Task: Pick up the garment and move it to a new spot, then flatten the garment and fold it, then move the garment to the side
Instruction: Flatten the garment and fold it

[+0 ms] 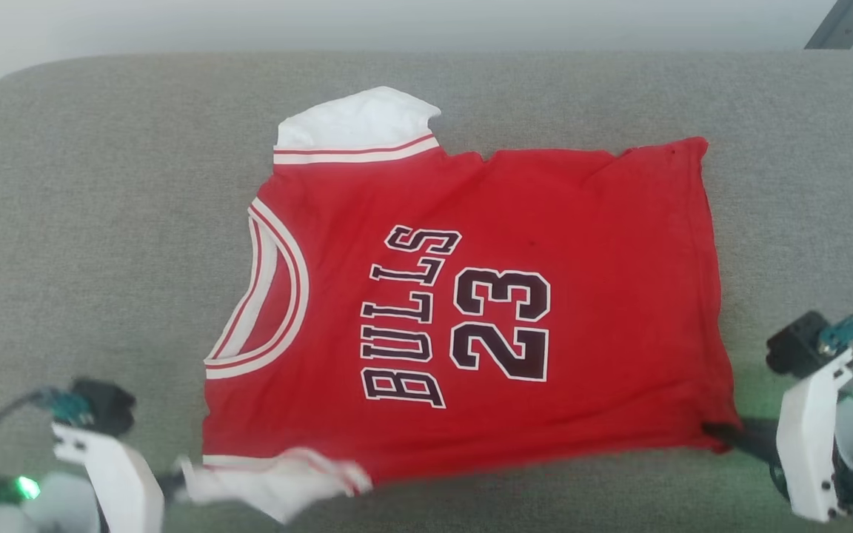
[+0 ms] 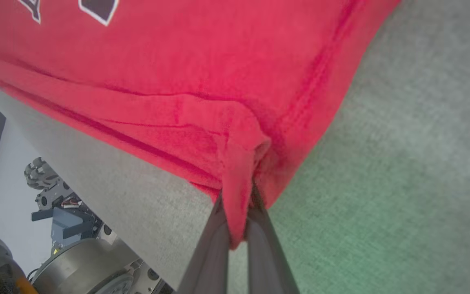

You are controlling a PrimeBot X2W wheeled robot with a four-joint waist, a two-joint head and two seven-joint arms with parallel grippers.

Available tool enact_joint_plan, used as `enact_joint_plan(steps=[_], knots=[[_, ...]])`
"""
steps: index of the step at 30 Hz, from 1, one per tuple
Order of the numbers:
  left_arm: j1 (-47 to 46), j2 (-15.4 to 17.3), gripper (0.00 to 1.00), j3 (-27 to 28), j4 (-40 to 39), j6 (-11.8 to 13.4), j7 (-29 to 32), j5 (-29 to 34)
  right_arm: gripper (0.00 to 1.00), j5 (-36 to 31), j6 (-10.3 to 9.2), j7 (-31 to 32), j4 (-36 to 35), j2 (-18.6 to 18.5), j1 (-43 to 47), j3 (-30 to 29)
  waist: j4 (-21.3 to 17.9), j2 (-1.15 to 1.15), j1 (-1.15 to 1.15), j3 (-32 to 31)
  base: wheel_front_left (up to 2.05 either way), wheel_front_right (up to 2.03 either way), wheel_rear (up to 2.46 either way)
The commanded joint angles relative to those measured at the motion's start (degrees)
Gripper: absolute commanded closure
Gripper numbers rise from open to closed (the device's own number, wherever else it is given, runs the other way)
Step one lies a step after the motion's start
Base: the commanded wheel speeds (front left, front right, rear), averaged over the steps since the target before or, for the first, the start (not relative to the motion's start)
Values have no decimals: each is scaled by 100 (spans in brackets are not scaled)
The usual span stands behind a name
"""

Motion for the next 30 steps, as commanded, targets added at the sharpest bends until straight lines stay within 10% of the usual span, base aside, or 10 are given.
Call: enact_joint_plan(steps=[1,11,30], knots=[[-237,150,100,115,-82,58,-31,199,100,-89,-8,-82,0,51,-14,-169,-32,0,0,33,0,0,0],[-1637,151,100,496,228,-371,152,1038,100,-838,-8,-98,121,471,-540,-1034,-211,0,0,352,0,0,0],[-3182,-1809,100,136,3570,-1883,440,1366,100,-1655,-8,89,1472,1705,-1714,-842,-305,0,0,923,0,0,0]])
